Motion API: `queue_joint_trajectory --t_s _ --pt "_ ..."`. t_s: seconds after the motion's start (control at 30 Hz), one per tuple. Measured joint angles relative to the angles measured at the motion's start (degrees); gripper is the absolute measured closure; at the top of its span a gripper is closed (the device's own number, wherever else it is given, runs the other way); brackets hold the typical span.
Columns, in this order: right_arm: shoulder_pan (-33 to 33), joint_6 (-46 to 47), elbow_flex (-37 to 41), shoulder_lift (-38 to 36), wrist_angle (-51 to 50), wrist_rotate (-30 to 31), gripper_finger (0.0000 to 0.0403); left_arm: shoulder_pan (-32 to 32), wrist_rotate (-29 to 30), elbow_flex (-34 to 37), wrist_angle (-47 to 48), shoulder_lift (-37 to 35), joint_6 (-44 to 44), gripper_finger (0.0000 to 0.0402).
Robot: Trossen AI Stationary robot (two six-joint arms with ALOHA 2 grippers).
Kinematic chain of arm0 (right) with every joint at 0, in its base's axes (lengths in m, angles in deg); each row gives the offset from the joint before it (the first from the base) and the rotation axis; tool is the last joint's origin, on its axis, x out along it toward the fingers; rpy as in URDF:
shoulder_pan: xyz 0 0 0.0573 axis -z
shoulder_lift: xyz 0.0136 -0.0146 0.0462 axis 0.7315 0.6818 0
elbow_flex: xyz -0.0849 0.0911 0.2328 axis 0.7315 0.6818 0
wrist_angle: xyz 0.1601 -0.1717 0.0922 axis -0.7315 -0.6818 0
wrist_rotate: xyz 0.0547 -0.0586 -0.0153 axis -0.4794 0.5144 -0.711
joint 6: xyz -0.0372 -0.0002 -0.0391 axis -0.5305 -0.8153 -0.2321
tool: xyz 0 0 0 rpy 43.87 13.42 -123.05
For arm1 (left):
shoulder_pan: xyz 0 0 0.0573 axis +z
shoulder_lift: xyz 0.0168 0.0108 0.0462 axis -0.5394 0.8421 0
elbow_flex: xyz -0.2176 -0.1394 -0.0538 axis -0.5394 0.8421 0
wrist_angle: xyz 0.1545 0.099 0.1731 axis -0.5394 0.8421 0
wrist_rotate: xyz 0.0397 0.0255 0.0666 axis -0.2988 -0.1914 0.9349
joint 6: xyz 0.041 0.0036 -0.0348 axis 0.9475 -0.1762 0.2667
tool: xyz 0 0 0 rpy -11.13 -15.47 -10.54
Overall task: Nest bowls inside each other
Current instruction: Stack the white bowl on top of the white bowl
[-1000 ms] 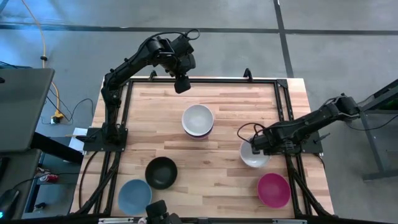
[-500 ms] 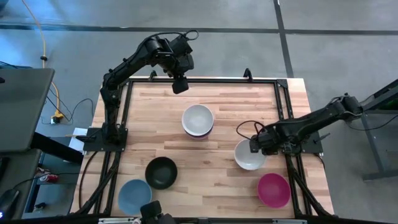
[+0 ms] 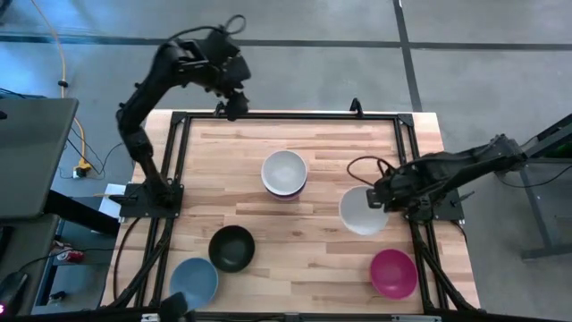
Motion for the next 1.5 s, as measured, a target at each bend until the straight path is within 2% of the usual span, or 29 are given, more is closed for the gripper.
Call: queue_joint_trajectory --t_s 0.23,0.37,0.5,0.63,0.8,1.1,1.3,1.5 --pt "4.6 -3.4 -12.9 1.6 -9.1 3.7 0.0403 0.5 0.0 0.0 0.0 -5.9 -0.9 0.0183" --pt "10.4 -11.4 -19.6 5.5 -12.1 4.6 0.0403 -0.3 0.0 0.3 -0.2 -8.3 -1.0 0.0183" --pt "16.8 -21.4 -25.1 10.6 -13.0 4.7 0.0403 -0.4 -3.3 5.0 -0.1 -11.0 -0.4 0.0183" --pt "22.0 -31.3 -30.5 16.8 -12.7 4.9 0.0403 0.3 -7.8 14.2 -1.3 -14.7 0.5 0.0183" --pt "26.6 -42.9 -38.2 25.1 -11.5 4.9 0.0403 2.4 -16.2 31.0 -9.2 -22.0 0.5 0.0183" --pt "29.5 -57.4 -53.5 39.7 -7.4 4.9 0.0403 5.1 -25.5 58.4 -23.8 -36.8 -4.3 0.0183" --pt "29.5 -62.5 -58.8 47.1 -7.3 4.1 0.0403 3.2 -30.5 71.2 -30.3 -47.0 -9.9 0.0183" --pt "29.4 -63.2 -59.1 50.6 -3.9 2.7 0.0403 -0.4 -28.8 78.5 -29.5 -52.0 -15.5 0.0183"
